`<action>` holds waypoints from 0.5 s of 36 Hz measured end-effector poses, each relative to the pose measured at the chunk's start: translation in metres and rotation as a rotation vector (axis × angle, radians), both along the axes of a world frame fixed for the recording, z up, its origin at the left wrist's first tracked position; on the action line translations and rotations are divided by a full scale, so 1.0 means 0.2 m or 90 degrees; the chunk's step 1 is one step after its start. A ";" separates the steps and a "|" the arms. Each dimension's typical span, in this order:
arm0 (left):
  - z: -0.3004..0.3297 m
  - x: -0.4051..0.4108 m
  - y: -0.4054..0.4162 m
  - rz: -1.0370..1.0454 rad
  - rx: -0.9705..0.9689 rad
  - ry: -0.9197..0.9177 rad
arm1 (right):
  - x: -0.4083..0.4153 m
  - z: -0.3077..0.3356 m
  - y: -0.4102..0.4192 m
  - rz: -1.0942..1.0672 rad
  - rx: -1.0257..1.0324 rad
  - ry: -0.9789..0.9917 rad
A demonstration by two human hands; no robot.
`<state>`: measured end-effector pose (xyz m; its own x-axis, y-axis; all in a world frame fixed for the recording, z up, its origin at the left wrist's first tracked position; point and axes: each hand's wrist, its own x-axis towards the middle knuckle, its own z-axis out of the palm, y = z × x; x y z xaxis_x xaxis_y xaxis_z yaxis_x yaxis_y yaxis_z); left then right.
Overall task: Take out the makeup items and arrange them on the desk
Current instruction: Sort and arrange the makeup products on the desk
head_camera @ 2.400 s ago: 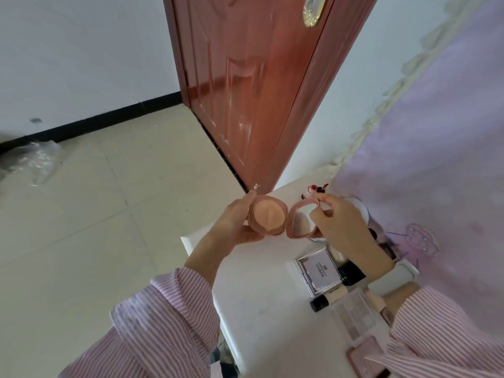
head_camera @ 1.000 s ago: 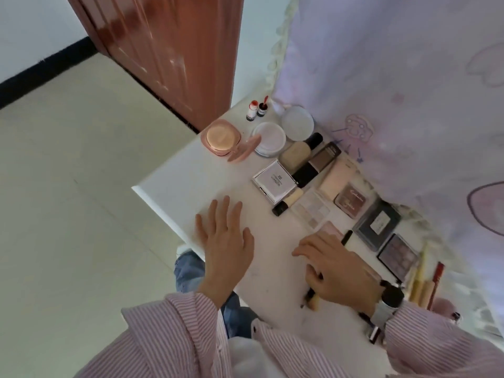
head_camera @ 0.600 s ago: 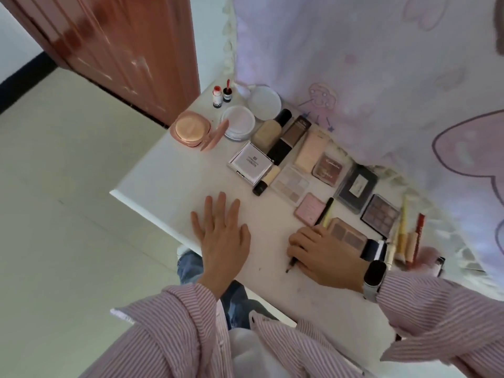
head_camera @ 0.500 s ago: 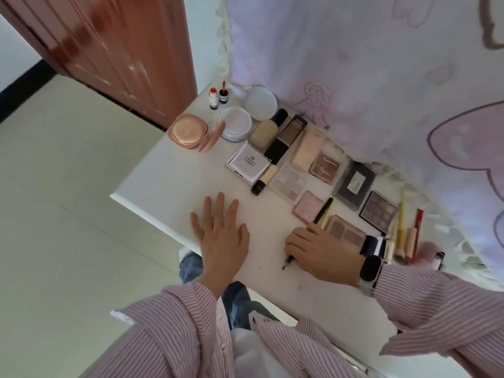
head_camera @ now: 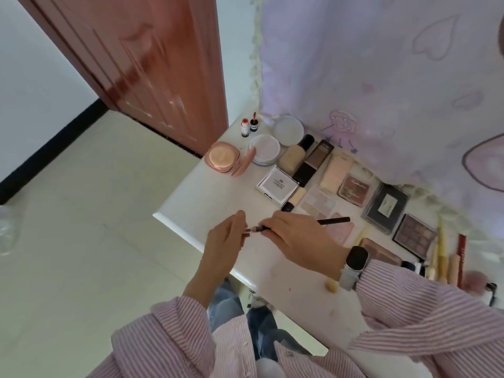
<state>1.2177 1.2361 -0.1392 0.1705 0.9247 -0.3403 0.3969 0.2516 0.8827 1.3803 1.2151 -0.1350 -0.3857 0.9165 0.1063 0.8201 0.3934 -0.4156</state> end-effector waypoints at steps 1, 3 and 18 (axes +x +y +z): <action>0.00 -0.01 0.00 -0.024 0.001 0.025 | -0.02 -0.01 0.01 0.013 0.006 0.000; 0.00 -0.03 -0.01 -0.058 0.010 0.067 | -0.05 -0.03 0.01 0.033 0.011 -0.007; -0.06 -0.22 0.01 -0.089 0.179 0.240 | -0.03 0.08 0.13 0.067 -0.234 -0.048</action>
